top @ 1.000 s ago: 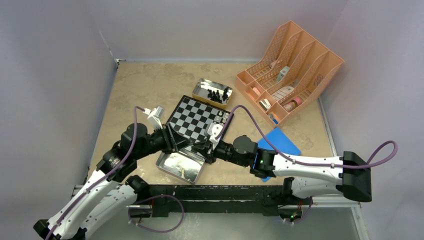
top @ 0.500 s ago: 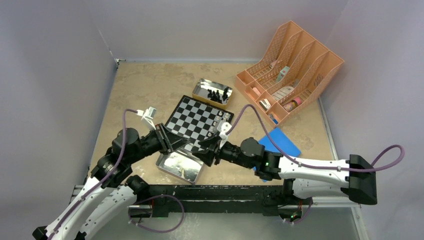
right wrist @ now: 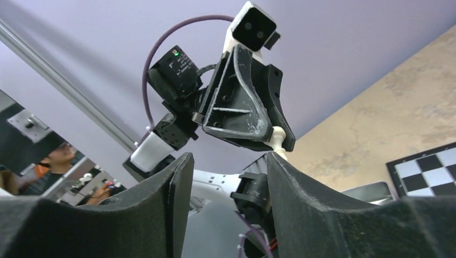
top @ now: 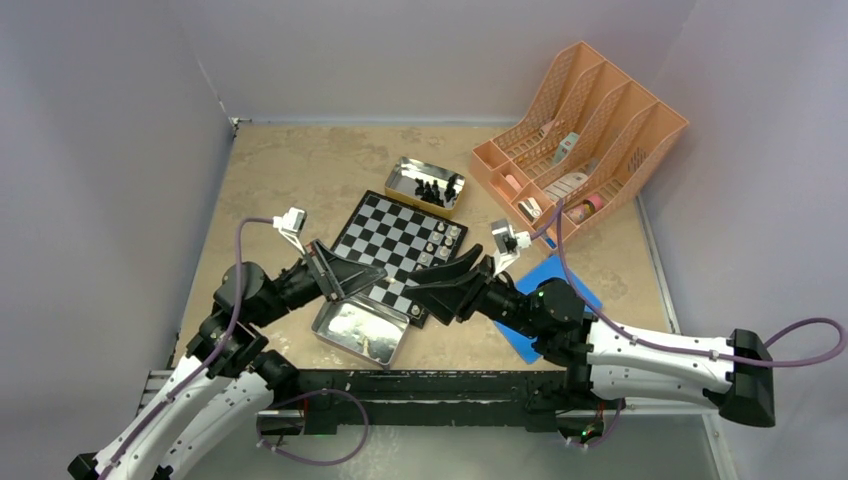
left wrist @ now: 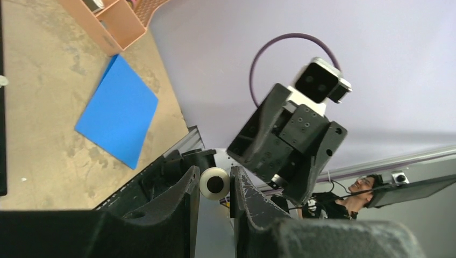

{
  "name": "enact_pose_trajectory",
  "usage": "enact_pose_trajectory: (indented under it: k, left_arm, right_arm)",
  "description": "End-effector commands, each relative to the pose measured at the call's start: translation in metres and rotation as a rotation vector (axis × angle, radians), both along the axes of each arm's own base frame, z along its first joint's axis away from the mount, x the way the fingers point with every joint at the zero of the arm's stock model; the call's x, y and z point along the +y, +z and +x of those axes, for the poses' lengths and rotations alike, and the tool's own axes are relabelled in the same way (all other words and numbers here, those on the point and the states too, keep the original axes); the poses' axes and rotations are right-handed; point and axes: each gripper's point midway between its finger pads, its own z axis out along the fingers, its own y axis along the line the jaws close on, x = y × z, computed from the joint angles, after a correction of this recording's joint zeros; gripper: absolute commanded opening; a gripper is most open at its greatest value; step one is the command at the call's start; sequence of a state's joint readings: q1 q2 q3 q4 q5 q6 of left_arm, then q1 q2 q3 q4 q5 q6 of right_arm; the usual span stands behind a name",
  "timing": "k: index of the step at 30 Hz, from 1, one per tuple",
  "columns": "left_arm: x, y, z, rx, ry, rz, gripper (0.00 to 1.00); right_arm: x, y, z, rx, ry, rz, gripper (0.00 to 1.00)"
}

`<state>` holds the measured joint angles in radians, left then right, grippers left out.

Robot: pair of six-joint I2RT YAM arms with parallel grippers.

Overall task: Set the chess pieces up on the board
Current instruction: Adjust the chess piece.

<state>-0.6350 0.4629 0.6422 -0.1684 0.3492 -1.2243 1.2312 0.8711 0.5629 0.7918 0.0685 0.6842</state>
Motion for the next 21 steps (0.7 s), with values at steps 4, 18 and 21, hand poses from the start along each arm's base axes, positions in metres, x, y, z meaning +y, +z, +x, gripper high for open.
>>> enact_pose_trajectory:
  k: [4, 18, 21]
  left_arm:
    - [-0.005, 0.026, -0.007, -0.028, -0.055, -0.116, 0.01]
    - [-0.011, 0.031, -0.010, -0.060, -0.107, -0.148, 0.00]
    - [-0.014, 0.031, -0.011, -0.058, -0.124, -0.149, 0.00]
  right_arm:
    - [0.007, 0.024, 0.000, 0.125, 0.045, 0.110, 0.64]
    - [0.001, 0.048, -0.002, 0.116, 0.063, 0.211, 0.34]
    - [0.007, 0.048, -0.002, 0.117, 0.071, 0.205, 0.34]
